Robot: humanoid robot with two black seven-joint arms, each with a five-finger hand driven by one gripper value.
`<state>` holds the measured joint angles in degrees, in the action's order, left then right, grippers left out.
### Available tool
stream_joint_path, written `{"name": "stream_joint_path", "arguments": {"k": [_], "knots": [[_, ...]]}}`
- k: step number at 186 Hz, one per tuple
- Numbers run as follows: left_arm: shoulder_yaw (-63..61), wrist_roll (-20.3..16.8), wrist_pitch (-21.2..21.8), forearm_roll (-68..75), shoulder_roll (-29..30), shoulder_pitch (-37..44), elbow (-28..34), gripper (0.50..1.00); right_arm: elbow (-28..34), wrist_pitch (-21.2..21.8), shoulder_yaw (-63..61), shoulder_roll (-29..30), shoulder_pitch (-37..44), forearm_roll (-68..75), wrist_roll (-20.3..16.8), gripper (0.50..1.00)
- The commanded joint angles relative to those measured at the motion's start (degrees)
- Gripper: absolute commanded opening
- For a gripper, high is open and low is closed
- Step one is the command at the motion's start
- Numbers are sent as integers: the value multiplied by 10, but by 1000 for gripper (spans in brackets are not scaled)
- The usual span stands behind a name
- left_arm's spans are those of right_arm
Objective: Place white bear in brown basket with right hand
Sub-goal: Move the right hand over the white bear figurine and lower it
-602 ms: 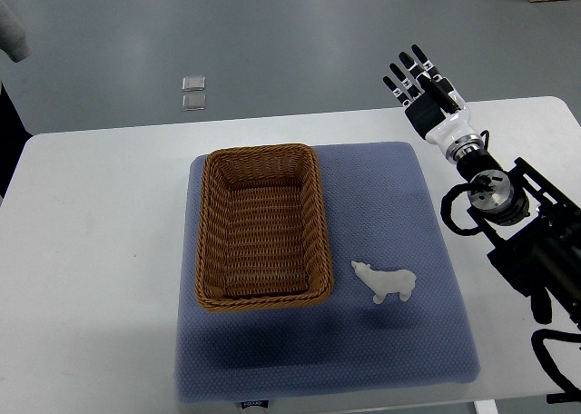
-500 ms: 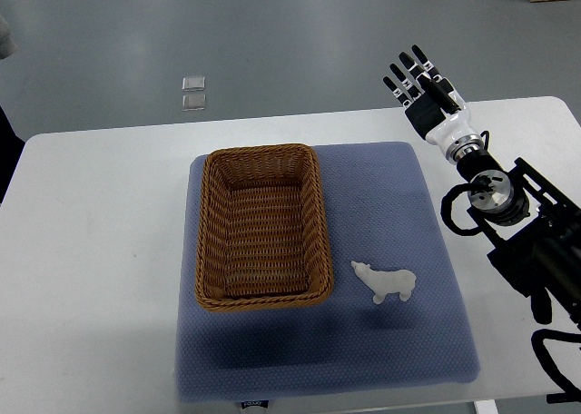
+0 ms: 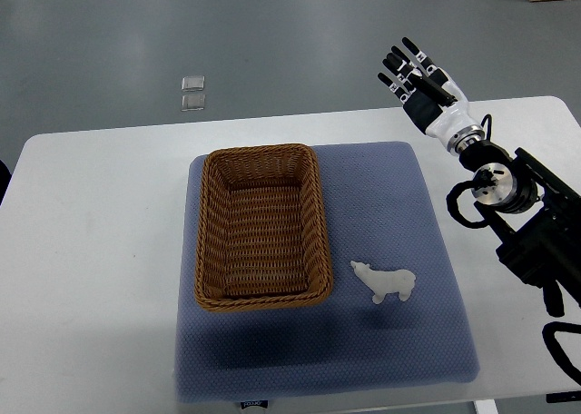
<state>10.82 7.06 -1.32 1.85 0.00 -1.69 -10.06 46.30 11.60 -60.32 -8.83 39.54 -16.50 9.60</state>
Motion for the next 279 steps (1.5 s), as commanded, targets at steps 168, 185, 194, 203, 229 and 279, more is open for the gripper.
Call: {"name": "stream_joint_path", "arguments": {"k": [168,185,194,203,229,279], "knots": [[-2,1,-1,0,0,0,-2,1000,362,151,918,-302,692,-122,-239,926],[-3,1,-1,0,0,-1,-2,1000,385,152,921,-312,692,-122,-239,926],[-3,1,-2,0,0,0,-3,1000,390,149,921,-312,690,-122,-238,926],[-4,1,-1,1,0,-1,-4,1000,400,145,920,-316,687,-115,-236,926],[-4,1,-1,1,0,0,-3,1000,438,143,913,-351,666,-45,-222,924],[-5,3,-1,0,0,-1,-2,1000,455,91,913,-374,608,-41,-212,921]]}}
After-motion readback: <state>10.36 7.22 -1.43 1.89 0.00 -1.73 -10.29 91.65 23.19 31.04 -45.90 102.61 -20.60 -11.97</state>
